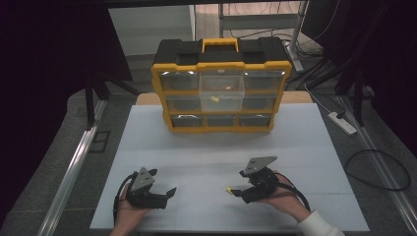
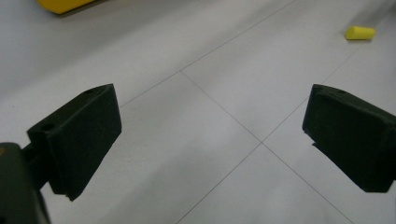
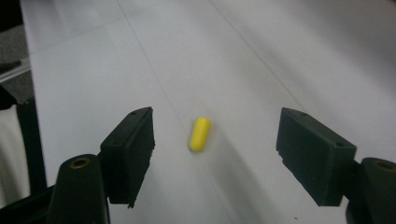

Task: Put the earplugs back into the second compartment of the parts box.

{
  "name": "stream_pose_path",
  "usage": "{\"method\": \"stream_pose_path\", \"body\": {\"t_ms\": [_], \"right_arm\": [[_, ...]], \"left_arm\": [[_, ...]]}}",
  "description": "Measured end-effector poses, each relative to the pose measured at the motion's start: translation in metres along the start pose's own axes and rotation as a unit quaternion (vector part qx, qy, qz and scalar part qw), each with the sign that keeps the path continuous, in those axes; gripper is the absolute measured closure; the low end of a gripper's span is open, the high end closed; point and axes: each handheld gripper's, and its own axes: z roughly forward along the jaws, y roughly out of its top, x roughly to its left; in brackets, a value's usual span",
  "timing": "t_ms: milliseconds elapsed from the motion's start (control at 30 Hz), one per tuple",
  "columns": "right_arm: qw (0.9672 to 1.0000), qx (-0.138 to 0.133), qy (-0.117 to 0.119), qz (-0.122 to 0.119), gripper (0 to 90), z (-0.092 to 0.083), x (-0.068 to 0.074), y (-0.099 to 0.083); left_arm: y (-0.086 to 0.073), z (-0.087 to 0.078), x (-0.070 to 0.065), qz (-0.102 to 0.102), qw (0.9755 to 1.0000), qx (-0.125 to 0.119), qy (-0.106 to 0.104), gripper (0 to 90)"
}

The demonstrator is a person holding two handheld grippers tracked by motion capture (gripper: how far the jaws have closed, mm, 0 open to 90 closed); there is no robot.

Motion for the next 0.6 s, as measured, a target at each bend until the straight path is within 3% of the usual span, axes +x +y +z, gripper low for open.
{"method": "stream_pose_path", "body": {"t_ms": [300, 467, 600], "right_arm": [[0.9983, 0.055, -0.014, -0.011, 27.4, 0.032, 0.006, 0.001], [0.997, 0.071, -0.022, -0.021, 31.3, 0.041, 0.009, 0.001], [0.9971, 0.068, -0.023, -0.024, 38.9, 0.043, 0.011, 0.003]], "left_arm": [[0.0, 0.0, 0.0, 0.001, 1.0, 0.002, -0.001, 4.6], [0.0, 0.0, 0.0, 0.001, 1.0, 0.002, -0.001, 4.6], [0.0, 0.0, 0.0, 0.001, 1.0, 0.001, -0.001, 4.6]]}}
